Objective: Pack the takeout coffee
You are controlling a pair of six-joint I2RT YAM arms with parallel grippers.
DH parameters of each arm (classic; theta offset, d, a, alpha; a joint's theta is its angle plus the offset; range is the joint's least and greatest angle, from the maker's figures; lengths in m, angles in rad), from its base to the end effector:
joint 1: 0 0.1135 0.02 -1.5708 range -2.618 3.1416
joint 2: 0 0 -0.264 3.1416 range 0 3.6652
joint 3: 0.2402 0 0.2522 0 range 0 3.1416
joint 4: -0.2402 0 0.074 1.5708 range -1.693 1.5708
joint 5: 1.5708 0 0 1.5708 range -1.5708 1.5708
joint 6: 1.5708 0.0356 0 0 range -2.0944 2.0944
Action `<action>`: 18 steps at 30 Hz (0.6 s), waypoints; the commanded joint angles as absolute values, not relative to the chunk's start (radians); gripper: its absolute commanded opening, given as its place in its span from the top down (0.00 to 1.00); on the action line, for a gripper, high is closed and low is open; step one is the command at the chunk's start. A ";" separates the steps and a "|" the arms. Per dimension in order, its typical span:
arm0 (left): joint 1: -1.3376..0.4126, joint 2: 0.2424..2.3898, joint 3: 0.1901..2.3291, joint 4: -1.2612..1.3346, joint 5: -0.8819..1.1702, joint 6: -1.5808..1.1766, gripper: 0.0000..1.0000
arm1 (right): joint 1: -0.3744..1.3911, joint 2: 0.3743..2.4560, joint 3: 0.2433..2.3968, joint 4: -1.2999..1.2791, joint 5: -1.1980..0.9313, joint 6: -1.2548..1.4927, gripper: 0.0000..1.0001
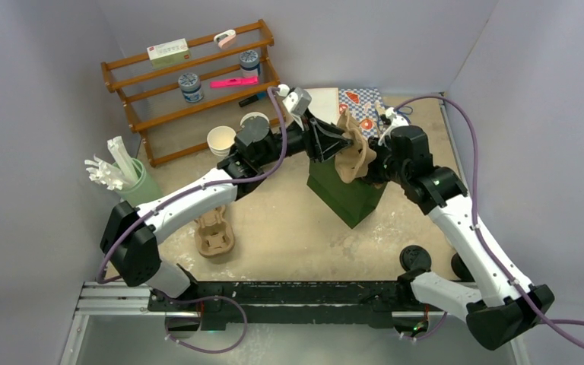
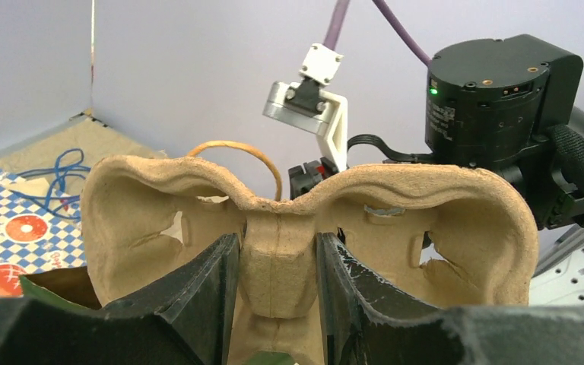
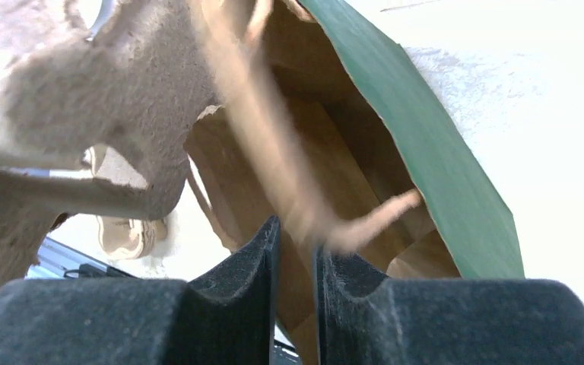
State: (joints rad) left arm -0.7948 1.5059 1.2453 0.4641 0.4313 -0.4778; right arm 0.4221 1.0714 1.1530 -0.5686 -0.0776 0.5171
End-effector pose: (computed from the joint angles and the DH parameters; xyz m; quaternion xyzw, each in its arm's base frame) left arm 0.2410 -0.2668 0.3933 0.2612 0.5831 -0.5587 0.5288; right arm 0.2083 0.0966 0.3738 0.0207 0.8561 0.2629 0.4445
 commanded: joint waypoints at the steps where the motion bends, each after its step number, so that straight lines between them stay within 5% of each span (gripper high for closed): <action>1: -0.775 1.519 1.205 0.709 0.459 -0.648 0.77 | 0.399 1.029 1.168 -0.550 -0.039 0.544 0.76; 18: -0.810 1.504 1.201 0.935 0.537 -0.786 0.77 | 0.378 0.984 1.206 -0.571 0.135 0.538 0.74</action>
State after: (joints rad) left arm -0.7803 1.5295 1.1797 0.7982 0.4999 -0.7345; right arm 0.3847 1.0218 1.1545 -0.5777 0.0593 0.5354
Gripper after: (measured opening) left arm 0.405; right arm 0.260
